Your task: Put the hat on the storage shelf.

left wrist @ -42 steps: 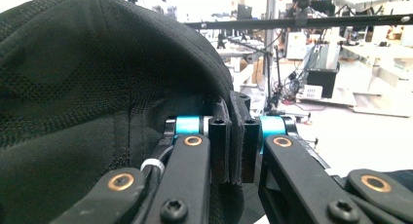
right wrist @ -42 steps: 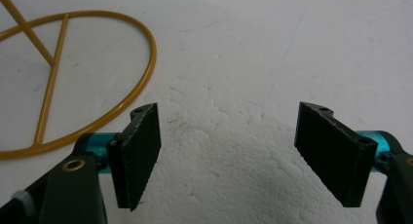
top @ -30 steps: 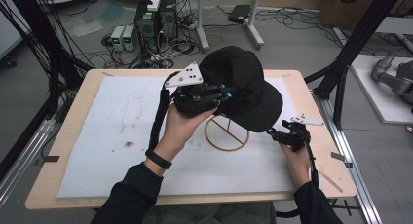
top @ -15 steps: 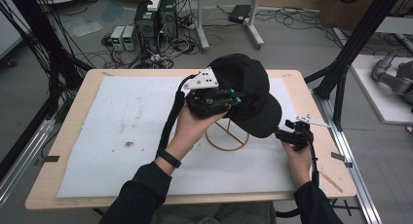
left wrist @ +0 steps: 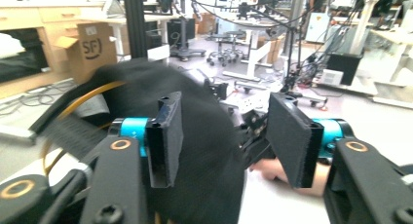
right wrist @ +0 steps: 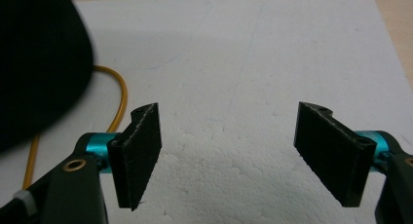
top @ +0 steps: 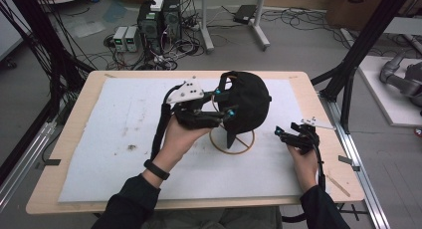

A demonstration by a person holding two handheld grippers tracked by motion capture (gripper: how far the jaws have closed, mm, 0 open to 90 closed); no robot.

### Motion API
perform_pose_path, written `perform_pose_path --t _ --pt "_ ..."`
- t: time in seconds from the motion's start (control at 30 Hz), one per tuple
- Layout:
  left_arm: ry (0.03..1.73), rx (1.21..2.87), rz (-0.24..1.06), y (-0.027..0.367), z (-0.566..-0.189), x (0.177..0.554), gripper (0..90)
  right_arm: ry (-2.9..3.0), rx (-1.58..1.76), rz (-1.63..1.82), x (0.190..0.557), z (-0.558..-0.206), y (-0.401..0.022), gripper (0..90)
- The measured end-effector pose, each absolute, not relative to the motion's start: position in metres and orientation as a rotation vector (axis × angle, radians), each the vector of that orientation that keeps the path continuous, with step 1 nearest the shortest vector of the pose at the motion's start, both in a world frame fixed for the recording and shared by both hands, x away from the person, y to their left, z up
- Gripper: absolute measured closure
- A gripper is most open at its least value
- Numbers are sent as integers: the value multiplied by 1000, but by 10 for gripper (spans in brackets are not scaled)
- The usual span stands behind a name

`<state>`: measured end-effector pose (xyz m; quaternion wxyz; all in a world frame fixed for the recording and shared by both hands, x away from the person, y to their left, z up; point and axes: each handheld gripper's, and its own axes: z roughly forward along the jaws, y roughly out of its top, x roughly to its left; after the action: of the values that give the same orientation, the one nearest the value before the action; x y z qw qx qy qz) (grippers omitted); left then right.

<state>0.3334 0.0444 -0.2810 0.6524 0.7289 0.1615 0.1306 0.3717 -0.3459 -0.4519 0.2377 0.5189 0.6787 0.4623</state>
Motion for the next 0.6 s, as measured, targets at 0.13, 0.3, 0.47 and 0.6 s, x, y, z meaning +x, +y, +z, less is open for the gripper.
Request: perform_pose_path --t 0.13,0.3,0.47,0.6 --pt "384 1636 350 70 -292 322 411 1870 1411 1254 372 -452 -345 251" --pt "420 1659 354 111 -318 308 364 1880 1403 1242 372 -452 -343 251" --pt "463 1650 359 139 -335 298 337 1890 1393 1230 373 -452 -342 251" --pt "522 1648 375 164 -356 288 308 1903 1385 1216 373 -452 -341 251"
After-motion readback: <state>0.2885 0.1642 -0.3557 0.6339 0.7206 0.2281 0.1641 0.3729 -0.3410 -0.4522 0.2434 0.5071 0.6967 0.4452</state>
